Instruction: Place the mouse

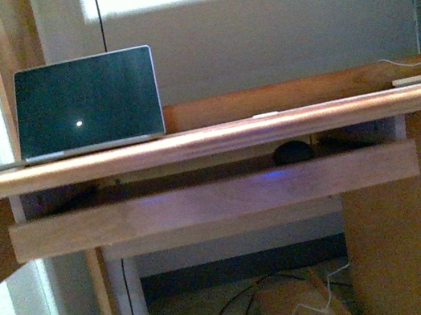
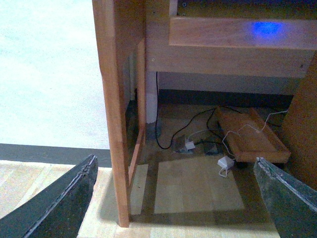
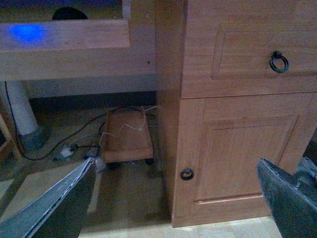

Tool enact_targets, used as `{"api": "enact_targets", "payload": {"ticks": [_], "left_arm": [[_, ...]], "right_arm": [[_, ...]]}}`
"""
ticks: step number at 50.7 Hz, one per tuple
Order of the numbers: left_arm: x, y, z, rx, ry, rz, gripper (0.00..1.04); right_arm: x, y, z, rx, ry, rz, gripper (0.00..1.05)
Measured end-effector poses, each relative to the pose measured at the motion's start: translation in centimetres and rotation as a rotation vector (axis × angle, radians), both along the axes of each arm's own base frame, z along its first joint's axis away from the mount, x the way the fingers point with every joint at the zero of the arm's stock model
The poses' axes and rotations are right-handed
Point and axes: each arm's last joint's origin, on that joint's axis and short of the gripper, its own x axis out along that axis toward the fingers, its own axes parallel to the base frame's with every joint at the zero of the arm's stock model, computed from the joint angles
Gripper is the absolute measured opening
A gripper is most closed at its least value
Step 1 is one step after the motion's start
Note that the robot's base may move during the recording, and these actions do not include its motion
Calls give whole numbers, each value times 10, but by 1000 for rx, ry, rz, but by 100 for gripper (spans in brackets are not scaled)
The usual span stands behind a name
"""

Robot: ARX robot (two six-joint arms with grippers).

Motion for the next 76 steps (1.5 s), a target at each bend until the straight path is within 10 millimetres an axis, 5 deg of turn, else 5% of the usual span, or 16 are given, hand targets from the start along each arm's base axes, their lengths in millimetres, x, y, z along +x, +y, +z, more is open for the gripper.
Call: {"api": "enact_targets", "payload": {"ticks": [22,32,41,58,76], "left_arm": [[0,0,0,0,0,0,97],[14,5,-5,-165,336,-130,97],[58,33,10,20,308,-87,97],[146,61,-7,844,131,-183,97],[246,49,-18,1182,-69,-270,97]], "right_arm": [[0,0,0,0,0,0,97],[0,0,0,0,0,-1,97],[0,0,0,0,0,0,97],[0,0,0,0,0,0,97],[0,0,0,0,0,0,97]]}}
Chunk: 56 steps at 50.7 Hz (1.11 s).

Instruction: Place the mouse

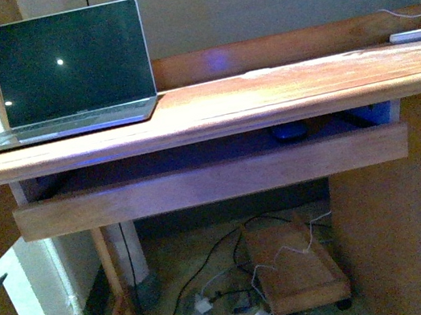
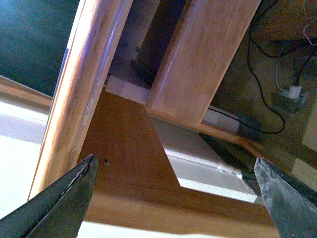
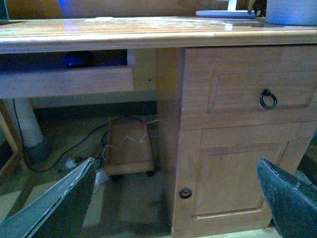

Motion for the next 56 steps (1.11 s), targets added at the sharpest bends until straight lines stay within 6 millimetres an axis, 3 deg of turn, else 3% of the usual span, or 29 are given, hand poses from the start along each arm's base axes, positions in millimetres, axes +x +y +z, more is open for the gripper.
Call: {"api": "enact_targets", "payload": {"ticks": [11,22,32,37,41,47,56], "left_arm": [[52,-20,-5,16,-23,-146,97],[81,-36,-13,13,77,-262,97],[100,-27,-17,14,104,-253,97],[99,-25,-18,21,153,-251,97],[89,-26,-13,-5,289,-242,97],[52,-32,3,-98,571,-291,97],[1,-43,10,-285,734,-427,97]], "right_arm": [[0,0,0,0,0,0,97],[0,0,0,0,0,0,97],[0,0,0,0,0,0,97],[0,0,0,0,0,0,97],[0,0,0,0,0,0,97],[0,0,0,0,0,0,97],[0,0,0,0,0,1,97]]}}
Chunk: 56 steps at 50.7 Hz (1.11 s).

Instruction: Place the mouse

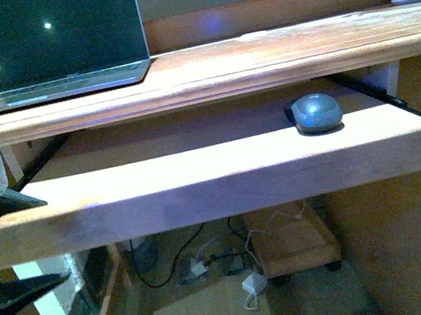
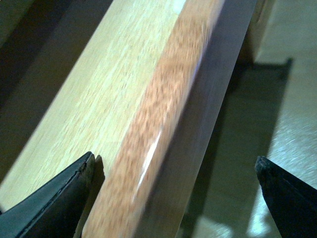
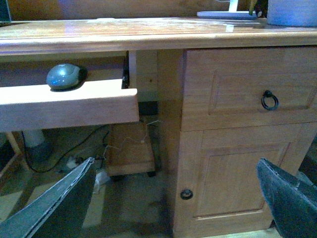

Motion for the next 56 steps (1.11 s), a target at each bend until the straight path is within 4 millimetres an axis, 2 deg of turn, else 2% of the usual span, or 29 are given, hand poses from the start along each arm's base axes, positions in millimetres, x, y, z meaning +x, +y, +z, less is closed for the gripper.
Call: {"api": "enact_targets", "payload": {"ticks": [9,17,22,28,34,37,41,43,47,50,56], "left_arm": [[-53,-25,12,-286,183,-8,97],[-73,-32,31,-450,212,263,97],[-84,-34,53,-568,173,427,97],[-121,-38,81,-743,144,583,97],[-159,-42,84,-832,171,653,97],[-185,-43,84,-808,6,813,86],[-223,-28,73,-722,-168,1031,68],[-237,-22,68,-718,-210,1042,60],[-247,-18,64,-741,-266,1019,44],[-247,-12,56,-733,-261,988,30],[-247,-7,42,-720,-266,1024,3]], "right_arm": [[0,0,0,0,0,-1,97],[0,0,0,0,0,-1,97],[0,0,0,0,0,-1,97],[0,0,0,0,0,0,97],[0,0,0,0,0,-1,97],[0,0,0,0,0,-1,97],[0,0,0,0,0,-2,97],[0,0,0,0,0,-2,97],[2,1,0,41,71,77,97],[13,2,11,89,102,97,97],[59,10,64,137,24,88,97]]}}
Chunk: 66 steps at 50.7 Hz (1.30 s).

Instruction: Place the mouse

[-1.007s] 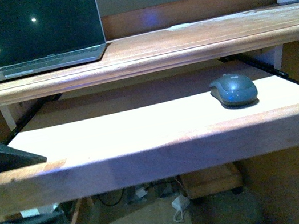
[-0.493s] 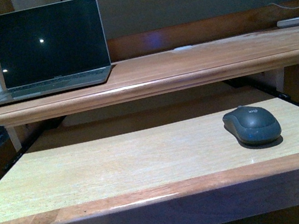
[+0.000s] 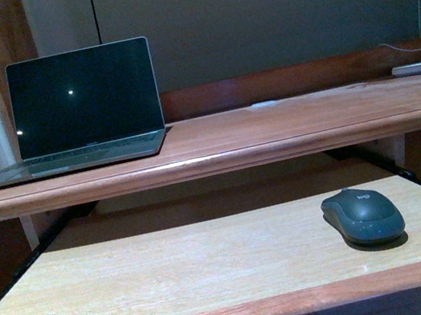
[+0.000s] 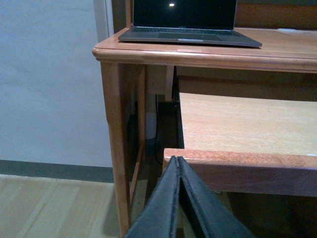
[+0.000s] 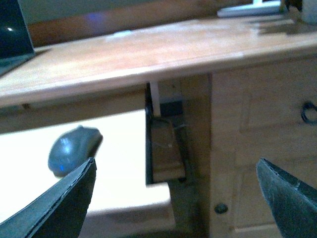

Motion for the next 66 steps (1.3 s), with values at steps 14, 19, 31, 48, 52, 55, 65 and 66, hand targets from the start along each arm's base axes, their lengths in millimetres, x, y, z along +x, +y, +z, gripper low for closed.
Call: {"api": "enact_targets", "payload": {"ticks": [14,19,31,48,52,55,65,66], "left_arm": [[0,0,-13,3,-2,2,3],[0,0,-18,3,-2,1,3],[0,0,-24,3,-5,1,3],[0,0,-35,3,-4,1,3],[0,0,-35,3,-4,1,12],[0,0,-35,3,-4,1,19],[0,0,-35,3,-4,1,51],[0,0,-35,3,-4,1,53]], "right_arm": [[91,69,38,-57,99,138,97],[105,95,37,-89,163,181,97],[98,128,22,-175,242,197,97],[99,154,-2,-267,285,145,97],[102,160,-4,-278,287,140,97],[103,164,-4,-282,283,137,97],[114,173,-7,-314,287,106,97],[115,173,-8,-317,289,101,97]]}}
